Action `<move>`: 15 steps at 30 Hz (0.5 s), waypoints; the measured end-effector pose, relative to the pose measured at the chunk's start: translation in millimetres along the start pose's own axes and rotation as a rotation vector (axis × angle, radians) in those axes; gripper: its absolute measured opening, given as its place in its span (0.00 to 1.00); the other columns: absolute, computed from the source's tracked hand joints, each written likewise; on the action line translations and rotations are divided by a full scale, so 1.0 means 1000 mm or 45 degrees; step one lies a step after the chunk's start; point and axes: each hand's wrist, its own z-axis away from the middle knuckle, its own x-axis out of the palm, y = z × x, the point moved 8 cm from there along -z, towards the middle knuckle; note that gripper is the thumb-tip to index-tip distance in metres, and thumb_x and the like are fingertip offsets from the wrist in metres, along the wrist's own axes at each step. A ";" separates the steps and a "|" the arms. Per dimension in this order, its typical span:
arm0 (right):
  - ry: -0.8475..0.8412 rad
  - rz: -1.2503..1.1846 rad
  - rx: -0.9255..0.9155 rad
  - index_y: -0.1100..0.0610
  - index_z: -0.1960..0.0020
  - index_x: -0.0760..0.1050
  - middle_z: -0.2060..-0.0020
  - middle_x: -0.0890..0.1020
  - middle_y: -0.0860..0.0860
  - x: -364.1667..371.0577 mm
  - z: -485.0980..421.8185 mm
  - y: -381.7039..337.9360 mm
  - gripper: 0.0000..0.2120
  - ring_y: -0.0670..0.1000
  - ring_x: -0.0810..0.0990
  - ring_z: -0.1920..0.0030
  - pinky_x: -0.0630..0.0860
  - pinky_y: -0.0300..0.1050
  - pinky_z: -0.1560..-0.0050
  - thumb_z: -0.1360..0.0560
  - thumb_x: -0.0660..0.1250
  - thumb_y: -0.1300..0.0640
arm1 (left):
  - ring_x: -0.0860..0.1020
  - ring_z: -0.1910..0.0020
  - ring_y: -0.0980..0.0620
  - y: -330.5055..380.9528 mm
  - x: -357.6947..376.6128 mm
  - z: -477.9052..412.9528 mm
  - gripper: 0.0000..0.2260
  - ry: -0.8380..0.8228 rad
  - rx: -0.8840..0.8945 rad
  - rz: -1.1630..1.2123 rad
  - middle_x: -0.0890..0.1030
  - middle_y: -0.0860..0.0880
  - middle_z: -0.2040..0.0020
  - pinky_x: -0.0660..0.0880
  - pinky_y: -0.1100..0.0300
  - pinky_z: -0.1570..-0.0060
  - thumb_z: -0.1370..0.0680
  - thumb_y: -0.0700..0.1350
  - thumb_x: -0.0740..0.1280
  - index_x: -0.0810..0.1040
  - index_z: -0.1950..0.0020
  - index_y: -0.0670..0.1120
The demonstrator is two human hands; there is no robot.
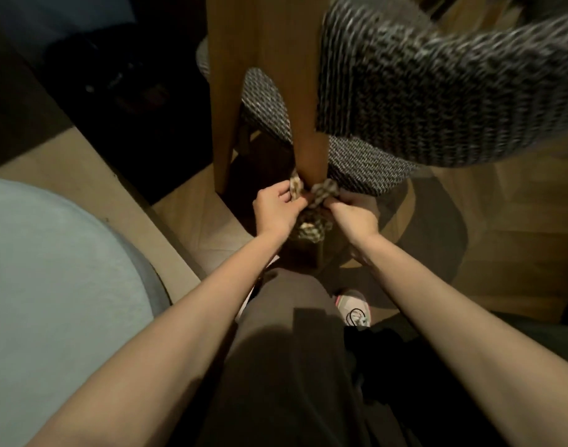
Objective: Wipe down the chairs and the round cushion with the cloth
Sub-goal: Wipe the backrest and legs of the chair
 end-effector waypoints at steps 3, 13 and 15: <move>0.023 -0.451 0.173 0.60 0.55 0.83 0.62 0.84 0.56 -0.006 0.025 -0.014 0.05 0.53 0.83 0.57 0.81 0.45 0.51 0.27 0.68 0.62 | 0.80 0.52 0.55 0.034 -0.010 0.014 0.11 0.058 0.062 0.076 0.84 0.42 0.50 0.76 0.65 0.51 0.28 0.34 0.72 0.81 0.46 0.36; -0.275 -0.607 -0.254 0.59 0.56 0.80 0.59 0.83 0.53 -0.032 0.113 -0.111 0.07 0.46 0.82 0.59 0.79 0.36 0.57 0.23 0.64 0.65 | 0.82 0.56 0.59 0.128 -0.046 0.076 0.06 -0.055 0.220 0.211 0.84 0.52 0.55 0.77 0.67 0.60 0.24 0.43 0.70 0.82 0.48 0.46; -0.320 -0.535 -0.337 0.58 0.47 0.79 0.56 0.85 0.52 -0.045 0.137 -0.121 0.07 0.46 0.84 0.57 0.79 0.35 0.58 0.23 0.66 0.63 | 0.81 0.58 0.60 0.148 -0.054 0.094 0.04 -0.099 0.256 0.191 0.83 0.53 0.57 0.77 0.67 0.62 0.23 0.44 0.68 0.81 0.50 0.46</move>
